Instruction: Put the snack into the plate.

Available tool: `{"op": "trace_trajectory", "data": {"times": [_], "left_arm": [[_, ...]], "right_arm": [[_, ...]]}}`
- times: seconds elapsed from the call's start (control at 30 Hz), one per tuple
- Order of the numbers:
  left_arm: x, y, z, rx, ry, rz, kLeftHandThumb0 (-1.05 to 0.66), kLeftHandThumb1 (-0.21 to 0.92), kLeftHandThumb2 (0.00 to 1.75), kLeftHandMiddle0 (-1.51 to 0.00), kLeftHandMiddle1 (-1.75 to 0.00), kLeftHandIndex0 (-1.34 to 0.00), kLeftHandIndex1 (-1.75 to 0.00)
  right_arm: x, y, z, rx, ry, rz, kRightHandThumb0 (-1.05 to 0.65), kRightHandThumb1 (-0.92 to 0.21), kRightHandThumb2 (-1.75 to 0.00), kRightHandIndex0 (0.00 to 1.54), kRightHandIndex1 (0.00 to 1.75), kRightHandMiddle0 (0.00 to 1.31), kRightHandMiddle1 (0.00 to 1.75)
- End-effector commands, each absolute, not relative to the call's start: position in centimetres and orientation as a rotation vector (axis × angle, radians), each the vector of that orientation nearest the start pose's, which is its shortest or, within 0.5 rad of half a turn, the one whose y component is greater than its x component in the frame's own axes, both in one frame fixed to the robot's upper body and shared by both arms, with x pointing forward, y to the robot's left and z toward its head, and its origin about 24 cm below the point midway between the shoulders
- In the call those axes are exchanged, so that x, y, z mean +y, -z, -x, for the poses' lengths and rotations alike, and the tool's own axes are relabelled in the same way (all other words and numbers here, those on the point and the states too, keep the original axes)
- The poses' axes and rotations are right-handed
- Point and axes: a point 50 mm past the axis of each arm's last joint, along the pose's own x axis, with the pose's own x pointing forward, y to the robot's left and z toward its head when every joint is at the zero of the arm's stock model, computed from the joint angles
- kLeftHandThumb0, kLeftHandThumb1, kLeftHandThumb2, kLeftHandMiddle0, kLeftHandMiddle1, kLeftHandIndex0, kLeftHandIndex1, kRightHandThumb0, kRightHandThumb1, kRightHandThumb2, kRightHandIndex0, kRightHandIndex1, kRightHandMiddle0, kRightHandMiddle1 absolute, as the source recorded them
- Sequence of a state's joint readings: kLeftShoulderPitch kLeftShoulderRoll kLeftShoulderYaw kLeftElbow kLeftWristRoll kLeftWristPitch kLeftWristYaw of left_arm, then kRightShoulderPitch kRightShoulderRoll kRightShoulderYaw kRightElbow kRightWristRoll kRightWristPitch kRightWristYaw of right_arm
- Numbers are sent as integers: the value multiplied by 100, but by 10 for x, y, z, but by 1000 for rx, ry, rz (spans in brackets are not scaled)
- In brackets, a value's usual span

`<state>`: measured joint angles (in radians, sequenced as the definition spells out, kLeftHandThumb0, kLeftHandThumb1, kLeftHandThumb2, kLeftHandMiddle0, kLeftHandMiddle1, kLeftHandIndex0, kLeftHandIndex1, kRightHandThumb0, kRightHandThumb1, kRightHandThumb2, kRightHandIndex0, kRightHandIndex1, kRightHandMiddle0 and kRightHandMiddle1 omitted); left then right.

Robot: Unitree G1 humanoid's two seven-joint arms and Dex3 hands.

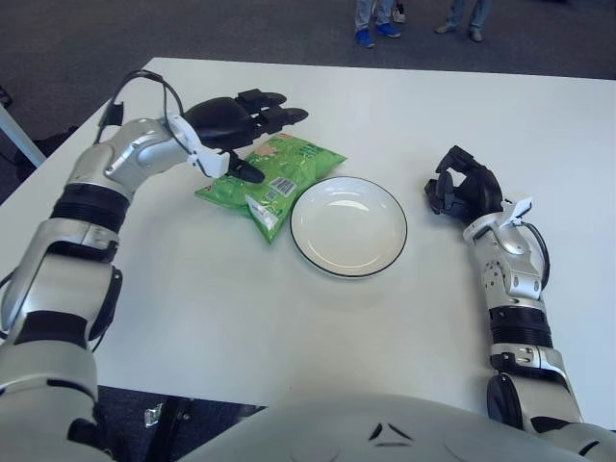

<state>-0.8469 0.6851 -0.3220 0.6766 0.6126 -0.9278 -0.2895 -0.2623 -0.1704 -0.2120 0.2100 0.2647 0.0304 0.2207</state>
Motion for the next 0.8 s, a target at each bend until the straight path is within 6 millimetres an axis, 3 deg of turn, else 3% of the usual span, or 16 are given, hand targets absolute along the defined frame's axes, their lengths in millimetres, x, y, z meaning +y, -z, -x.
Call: {"op": "trace_trajectory", "data": {"times": [0.0, 0.27, 0.77], "left_arm": [[157, -175, -345, -656, 875, -1461, -105, 92, 48, 0, -1, 0, -1], [142, -161, -347, -551, 1011, -1416, -105, 92, 32, 0, 0, 0, 0], [129, -148, -344, -445, 1212, -1405, -105, 92, 46, 0, 0, 0, 0]], "right_arm": [[-209, -43, -289, 44, -35, -175, -46, -39, -123, 129, 175, 56, 175], [-208, -44, -288, 40, -38, -178, -46, -39, -123, 129, 175, 56, 175], [-207, -45, -287, 47, -31, -183, -46, -39, -123, 129, 175, 56, 175]]}}
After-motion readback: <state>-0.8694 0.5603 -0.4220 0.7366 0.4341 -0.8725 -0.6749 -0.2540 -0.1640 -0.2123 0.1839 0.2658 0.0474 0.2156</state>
